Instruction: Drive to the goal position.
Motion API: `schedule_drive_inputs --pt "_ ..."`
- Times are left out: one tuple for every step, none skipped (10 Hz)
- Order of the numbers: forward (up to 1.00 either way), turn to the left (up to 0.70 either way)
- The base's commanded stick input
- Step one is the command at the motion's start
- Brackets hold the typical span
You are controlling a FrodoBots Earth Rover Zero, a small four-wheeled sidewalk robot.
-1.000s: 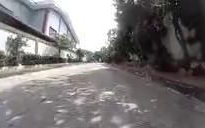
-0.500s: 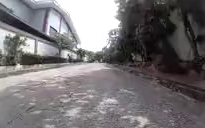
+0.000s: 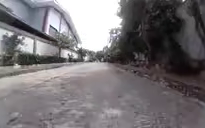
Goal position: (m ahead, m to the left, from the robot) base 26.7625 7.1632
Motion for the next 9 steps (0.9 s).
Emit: schedule_drive_inputs --pt "0.7 0.0" --pt "0.7 0.0" --pt "0.7 0.0" --pt "0.7 0.0" --pt "0.7 0.0" --pt "0.7 0.0" --pt "0.7 0.0" --pt "0.7 0.0" --pt "0.7 0.0"
